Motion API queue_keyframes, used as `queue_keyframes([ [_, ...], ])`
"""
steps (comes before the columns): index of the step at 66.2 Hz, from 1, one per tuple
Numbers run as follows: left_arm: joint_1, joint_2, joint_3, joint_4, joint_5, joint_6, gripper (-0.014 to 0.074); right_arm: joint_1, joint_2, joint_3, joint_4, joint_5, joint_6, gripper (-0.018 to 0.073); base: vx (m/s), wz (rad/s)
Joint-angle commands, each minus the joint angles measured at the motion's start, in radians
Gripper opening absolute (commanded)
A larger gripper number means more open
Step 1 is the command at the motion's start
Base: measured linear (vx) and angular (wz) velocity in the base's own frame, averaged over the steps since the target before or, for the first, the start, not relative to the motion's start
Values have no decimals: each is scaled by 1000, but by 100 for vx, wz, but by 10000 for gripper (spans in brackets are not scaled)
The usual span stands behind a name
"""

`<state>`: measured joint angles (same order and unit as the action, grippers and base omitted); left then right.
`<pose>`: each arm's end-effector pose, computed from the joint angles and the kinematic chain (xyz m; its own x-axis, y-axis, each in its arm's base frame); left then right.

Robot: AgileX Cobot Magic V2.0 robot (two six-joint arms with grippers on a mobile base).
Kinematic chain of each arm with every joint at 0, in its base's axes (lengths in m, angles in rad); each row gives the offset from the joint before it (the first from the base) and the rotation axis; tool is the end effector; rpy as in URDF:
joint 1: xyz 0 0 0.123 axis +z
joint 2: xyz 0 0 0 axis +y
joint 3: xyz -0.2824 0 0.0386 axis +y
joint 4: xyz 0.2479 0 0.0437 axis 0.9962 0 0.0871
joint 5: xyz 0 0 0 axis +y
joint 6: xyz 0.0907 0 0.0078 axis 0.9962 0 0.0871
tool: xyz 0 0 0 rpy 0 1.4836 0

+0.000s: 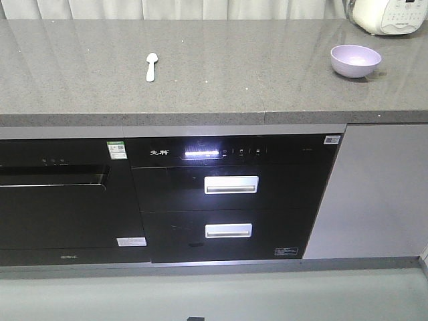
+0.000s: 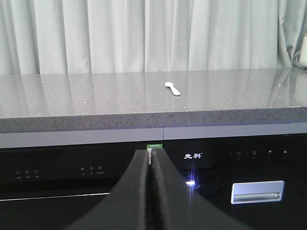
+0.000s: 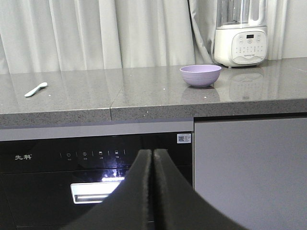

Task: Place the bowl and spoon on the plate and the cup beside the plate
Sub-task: 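Drive closer to the counter edge below the spoon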

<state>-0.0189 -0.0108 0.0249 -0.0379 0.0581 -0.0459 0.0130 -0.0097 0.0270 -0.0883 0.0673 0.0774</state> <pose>0.0567 -0.0013 0.2000 0.0132 -0.0839 -0.9964 0.0223 0.9963 -0.0836 0.0569 0.0002 0.1984 0.0029 -0.0107 -0.9999 -0.0070 0.9999 -0.0107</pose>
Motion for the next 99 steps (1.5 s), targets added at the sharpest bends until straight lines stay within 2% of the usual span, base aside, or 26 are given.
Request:
queue_keyframes([
  [1, 0, 4, 30, -1, -68, -5, -6, -6, 6, 16, -11, -76, -9, -5, 6, 1],
  [99, 0, 4, 30, -1, -68, -5, -6, -6, 6, 16, -11, -76, -9, -5, 5, 1],
])
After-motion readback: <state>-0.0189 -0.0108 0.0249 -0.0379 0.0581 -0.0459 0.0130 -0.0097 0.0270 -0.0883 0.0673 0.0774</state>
